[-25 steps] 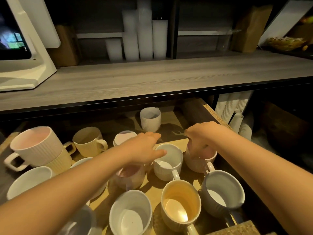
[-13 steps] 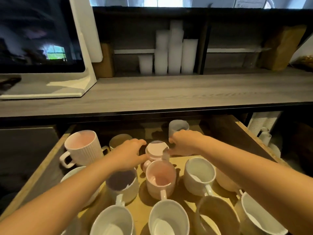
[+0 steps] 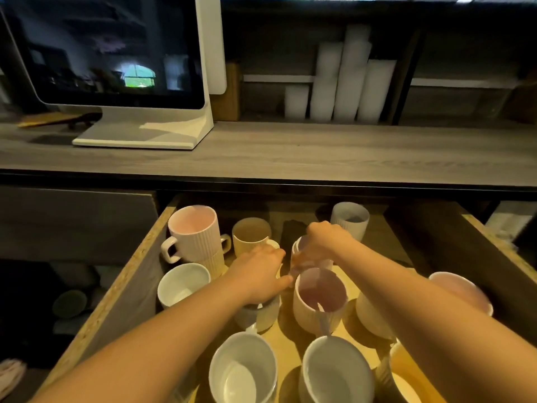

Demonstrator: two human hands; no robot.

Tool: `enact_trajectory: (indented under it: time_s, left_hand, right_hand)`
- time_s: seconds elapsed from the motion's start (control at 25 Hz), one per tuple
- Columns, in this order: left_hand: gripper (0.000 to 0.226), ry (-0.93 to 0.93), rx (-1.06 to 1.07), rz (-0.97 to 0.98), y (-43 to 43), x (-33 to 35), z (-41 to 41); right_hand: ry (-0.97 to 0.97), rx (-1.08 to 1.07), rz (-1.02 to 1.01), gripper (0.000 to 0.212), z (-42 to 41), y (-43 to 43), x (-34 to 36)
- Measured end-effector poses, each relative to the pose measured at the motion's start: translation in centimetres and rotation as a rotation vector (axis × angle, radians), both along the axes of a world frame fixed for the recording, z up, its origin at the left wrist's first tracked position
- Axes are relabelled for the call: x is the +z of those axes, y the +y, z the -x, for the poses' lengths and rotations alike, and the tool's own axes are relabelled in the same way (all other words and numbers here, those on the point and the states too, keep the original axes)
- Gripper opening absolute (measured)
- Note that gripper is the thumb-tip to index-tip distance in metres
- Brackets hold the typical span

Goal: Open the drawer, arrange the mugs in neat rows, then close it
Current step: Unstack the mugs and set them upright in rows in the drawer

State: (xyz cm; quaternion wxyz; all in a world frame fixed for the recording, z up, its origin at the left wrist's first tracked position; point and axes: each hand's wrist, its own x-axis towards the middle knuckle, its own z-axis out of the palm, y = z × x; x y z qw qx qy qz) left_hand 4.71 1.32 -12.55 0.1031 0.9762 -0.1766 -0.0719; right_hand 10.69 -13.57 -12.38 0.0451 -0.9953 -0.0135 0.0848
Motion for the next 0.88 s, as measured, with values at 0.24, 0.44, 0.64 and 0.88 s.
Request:
enact_trajectory:
  time_s: [0.24, 0.44, 0.64, 0.88]
  left_hand:
    - [0.067, 0.047, 0.055, 0.128, 0.4, 0.4, -0.2]
    - [0.098, 0.175, 0.017, 0.462, 0.5, 2.0, -0.4]
    - [0.093, 0.211, -0.108, 0.804, -0.9, 2.5, 0.4]
    - [0.087, 0.191, -0.068, 1.104, -2.2, 3.8, 0.8]
  right_hand:
    - [-0.212, -0.011, -0.198, 0.063, 1.9, -1.8, 2.6]
    - [-0.261, 0.027, -0.485, 0.07, 5.2, -4.4, 5.9]
    - [-0.244, 0.007, -0.903, 0.051, 8.0, -5.9, 6.0]
    - [-0.07, -0.04, -1.445, 0.032, 8.4, -5.9, 5.9]
